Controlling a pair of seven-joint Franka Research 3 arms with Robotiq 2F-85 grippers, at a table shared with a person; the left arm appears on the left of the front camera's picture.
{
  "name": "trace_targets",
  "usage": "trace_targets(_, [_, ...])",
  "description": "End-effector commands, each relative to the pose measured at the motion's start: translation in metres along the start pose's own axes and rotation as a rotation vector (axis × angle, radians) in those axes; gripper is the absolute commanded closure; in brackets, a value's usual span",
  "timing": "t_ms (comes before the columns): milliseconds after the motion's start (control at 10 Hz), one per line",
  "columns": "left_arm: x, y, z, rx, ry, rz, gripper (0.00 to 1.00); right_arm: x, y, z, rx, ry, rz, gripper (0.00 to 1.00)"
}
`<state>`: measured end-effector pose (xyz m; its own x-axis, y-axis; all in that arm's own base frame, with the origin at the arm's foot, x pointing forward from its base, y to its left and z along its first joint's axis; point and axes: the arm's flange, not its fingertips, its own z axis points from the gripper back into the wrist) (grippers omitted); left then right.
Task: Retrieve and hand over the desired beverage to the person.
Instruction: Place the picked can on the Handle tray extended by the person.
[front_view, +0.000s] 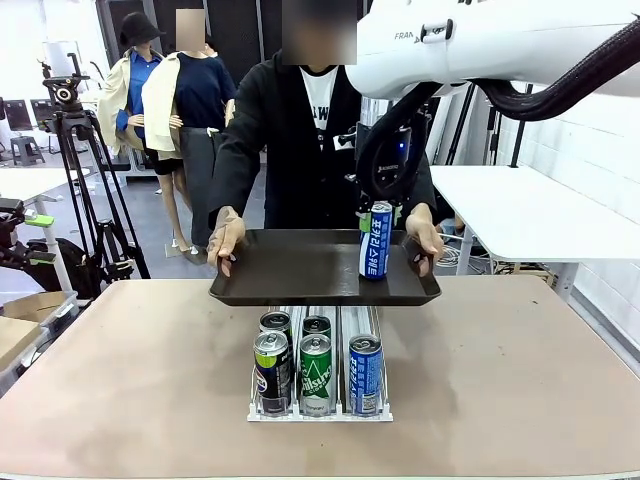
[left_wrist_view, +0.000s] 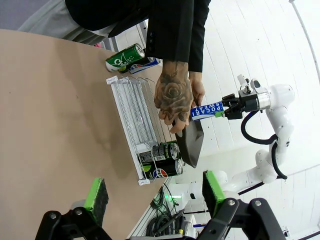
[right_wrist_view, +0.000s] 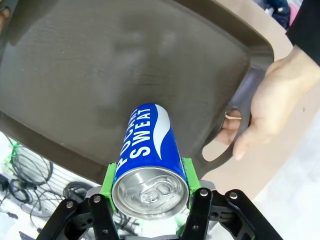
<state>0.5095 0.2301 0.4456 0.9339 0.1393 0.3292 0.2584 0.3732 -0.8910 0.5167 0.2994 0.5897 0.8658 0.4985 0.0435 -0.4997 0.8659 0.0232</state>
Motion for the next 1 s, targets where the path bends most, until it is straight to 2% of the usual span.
trace_targets(0, [0.001, -0.002, 0.001, 0.009, -0.008, 0.010, 0.00, 0.008, -0.001, 0.007, 0.011, 0.017, 0.017, 0.98])
trace_targets(500, [0.001, -0.002, 0.001, 0.009, -0.008, 0.010, 0.00, 0.007, -0.004, 0.020, 0.006, -0.001, 0.003, 0.00])
trace_targets(900, [0.001, -0.002, 0.001, 0.009, -0.008, 0.010, 0.00, -0.008, -0.013, 0.050, -0.031, -0.042, -0.031, 0.00])
